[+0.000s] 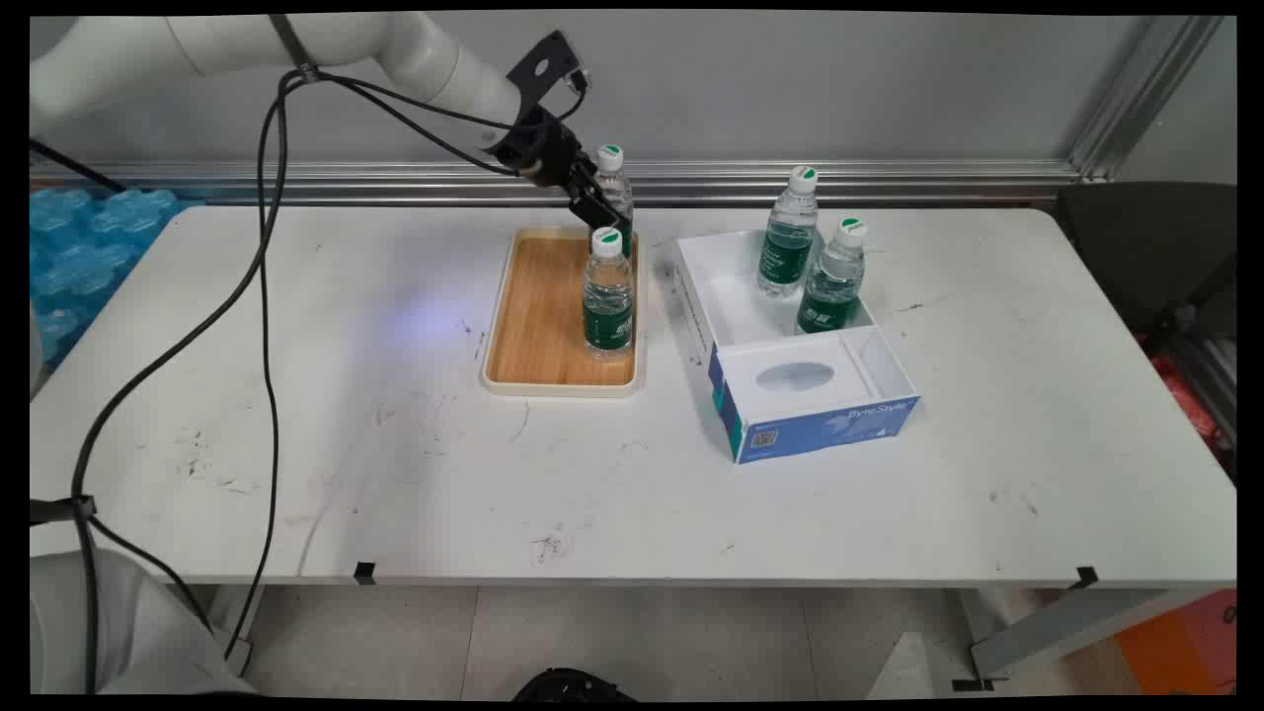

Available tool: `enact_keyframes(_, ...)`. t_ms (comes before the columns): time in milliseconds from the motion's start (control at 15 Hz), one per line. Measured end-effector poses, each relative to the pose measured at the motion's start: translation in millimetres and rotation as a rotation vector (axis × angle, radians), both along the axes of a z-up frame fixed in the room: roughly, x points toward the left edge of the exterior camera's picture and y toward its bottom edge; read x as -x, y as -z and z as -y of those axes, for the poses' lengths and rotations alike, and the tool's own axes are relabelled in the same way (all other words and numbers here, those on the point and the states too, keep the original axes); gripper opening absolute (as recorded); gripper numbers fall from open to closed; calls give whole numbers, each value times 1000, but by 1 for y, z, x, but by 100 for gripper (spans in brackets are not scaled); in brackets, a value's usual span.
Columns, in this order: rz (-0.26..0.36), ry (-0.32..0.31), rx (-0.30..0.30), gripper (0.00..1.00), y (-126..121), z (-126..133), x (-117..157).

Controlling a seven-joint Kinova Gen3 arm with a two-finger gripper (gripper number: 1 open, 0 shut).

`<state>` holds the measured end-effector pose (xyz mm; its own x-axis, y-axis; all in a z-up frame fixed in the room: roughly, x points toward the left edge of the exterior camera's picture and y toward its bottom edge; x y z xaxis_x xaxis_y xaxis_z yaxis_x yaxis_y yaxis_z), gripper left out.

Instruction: Pick up the green bottle from the white box

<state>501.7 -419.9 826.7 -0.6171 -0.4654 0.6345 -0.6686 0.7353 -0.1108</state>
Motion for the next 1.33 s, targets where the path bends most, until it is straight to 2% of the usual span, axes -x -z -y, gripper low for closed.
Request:
enact_keyframes(200, -4, -8, 6, 100, -9, -8, -4)
enact_keyframes(467, -6, -19, 14, 100, -33, -23, -6)
enact_keyframes(1000, 6, -21, 38, 100, -127, -73, -10)
enact_keyframes(1333, -22, 0, 32, 100, -172, -95, 7)
